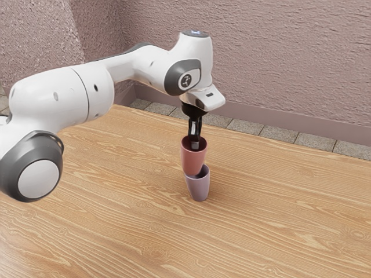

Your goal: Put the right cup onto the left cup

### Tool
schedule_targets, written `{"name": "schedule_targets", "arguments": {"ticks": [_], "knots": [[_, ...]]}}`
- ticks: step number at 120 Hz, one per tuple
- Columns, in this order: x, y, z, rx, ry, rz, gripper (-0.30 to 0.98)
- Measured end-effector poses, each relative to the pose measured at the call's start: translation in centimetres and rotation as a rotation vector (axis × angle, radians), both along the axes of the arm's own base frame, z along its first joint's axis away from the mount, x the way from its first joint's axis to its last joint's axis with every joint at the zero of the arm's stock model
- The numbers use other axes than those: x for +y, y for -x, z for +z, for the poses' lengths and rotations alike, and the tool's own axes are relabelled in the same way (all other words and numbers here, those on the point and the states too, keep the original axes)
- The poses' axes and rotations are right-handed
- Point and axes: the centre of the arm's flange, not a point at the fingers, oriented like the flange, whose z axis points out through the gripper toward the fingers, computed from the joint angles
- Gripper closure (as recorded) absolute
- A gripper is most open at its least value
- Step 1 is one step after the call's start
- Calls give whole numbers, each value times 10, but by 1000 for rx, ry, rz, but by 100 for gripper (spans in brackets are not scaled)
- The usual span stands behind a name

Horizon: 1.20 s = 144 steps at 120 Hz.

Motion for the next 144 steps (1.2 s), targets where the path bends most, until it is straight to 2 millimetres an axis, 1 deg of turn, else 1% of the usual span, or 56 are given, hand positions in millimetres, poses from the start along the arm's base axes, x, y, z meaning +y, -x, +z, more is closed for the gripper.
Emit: {"name": "schedule_targets", "arguments": {"ticks": [19,39,60,80,99,110,125,136,144], "knots": [[-7,-2,-4,-3,-13,-12,79],[-6,-5,-21,16,-23,-8,79],[-7,-11,-25,9,-24,-6,78],[-6,-14,-34,17,-26,-3,79],[-5,-11,-30,20,-24,-1,43],[-3,-10,-24,18,-22,2,28],[2,-8,-14,13,-22,9,16],[4,-5,-8,15,-24,10,10],[7,1,1,15,-25,12,7]]}}
